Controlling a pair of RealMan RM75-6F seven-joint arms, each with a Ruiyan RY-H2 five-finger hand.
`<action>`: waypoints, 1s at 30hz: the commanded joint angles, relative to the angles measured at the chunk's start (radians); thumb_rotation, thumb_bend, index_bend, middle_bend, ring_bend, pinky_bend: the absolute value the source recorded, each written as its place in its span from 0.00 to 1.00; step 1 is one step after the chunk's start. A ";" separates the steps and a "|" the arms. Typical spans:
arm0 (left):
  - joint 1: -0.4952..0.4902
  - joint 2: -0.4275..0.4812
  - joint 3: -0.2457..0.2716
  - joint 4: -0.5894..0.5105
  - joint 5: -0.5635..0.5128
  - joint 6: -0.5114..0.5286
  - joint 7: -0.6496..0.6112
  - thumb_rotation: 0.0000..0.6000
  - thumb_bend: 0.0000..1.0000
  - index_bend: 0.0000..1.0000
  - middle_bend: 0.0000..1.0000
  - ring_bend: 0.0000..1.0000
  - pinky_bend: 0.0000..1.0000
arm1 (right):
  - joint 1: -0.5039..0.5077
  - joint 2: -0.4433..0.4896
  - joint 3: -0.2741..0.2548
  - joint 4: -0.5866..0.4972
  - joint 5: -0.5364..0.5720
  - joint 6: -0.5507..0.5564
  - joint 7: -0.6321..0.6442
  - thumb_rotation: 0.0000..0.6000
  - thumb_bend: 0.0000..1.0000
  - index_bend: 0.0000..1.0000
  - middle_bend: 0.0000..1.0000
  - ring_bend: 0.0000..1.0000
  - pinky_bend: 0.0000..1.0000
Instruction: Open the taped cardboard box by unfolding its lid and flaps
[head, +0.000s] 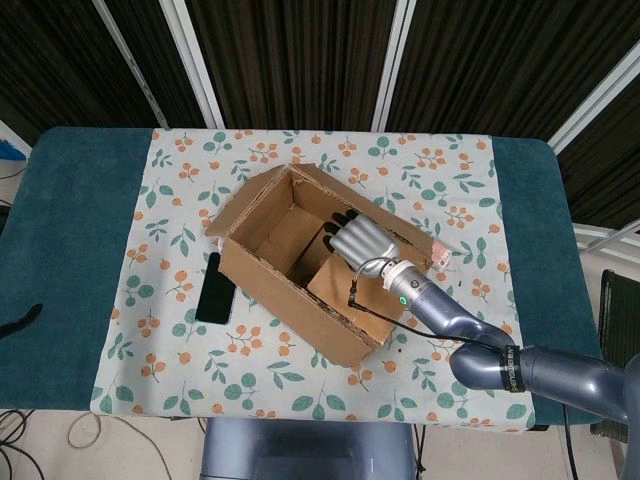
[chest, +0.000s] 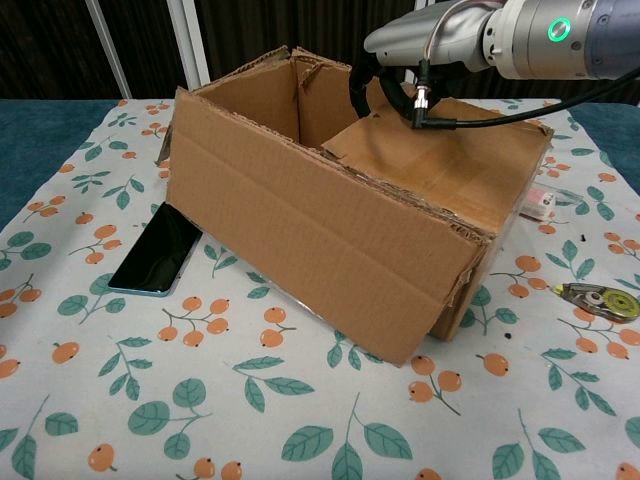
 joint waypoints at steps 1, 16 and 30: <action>0.002 0.001 -0.002 -0.003 -0.001 -0.005 -0.005 1.00 0.09 0.00 0.00 0.00 0.04 | -0.002 0.008 -0.006 -0.005 0.005 0.004 -0.003 1.00 1.00 0.54 0.26 0.18 0.25; 0.010 0.007 -0.016 -0.014 0.005 -0.023 -0.023 1.00 0.09 0.00 0.00 0.00 0.04 | 0.015 0.087 -0.013 -0.060 -0.024 0.027 -0.038 1.00 1.00 0.65 0.29 0.18 0.25; 0.016 0.010 -0.025 -0.022 0.013 -0.030 -0.047 1.00 0.09 0.00 0.00 0.00 0.03 | 0.035 0.217 -0.009 -0.129 -0.035 0.038 -0.106 1.00 1.00 0.70 0.33 0.18 0.25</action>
